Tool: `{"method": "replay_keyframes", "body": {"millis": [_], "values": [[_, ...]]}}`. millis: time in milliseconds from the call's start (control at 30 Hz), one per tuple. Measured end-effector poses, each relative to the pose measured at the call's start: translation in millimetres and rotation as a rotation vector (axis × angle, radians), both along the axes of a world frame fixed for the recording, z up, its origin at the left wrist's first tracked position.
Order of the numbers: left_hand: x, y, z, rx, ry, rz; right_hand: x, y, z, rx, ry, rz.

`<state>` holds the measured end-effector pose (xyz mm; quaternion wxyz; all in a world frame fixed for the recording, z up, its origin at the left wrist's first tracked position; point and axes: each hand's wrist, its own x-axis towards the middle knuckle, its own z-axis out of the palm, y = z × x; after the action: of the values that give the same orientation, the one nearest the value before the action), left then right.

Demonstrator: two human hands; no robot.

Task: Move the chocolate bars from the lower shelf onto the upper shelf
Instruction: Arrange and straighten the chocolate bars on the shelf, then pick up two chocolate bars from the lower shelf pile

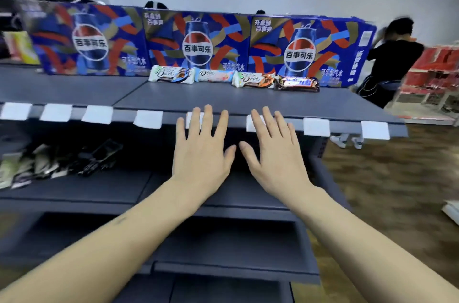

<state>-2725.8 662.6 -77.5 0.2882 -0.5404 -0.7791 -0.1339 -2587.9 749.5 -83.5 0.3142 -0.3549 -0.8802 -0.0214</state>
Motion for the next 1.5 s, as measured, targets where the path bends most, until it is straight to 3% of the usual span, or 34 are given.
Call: {"method": "replay_keyframes", "body": {"millis": [433, 667, 933, 1333, 1500], "values": [[-74.6, -141.0, -77.3, -0.115, -0.104, 0.284, -101.8, -106.5, -69.1, -0.067, -0.089, 0.284], [-157.2, -188.9, -111.3, -0.166, -0.201, 0.424, -208.8, -136.4, -105.0, -0.141, -0.176, 0.440], [-285.5, -204.5, -151.6, -0.168, -0.317, 0.400, -345.4, -144.3, -151.8, -0.297, -0.248, 0.484], [-441.0, -160.0, -232.5, -0.229, -0.468, 0.195, -488.5, -106.1, -233.0, -0.466, -0.299, 0.337], [-482.5, -133.1, -260.2, -0.177, -0.553, 0.161, -519.5, -99.0, -256.5, -0.382, -0.255, 0.249]]}}
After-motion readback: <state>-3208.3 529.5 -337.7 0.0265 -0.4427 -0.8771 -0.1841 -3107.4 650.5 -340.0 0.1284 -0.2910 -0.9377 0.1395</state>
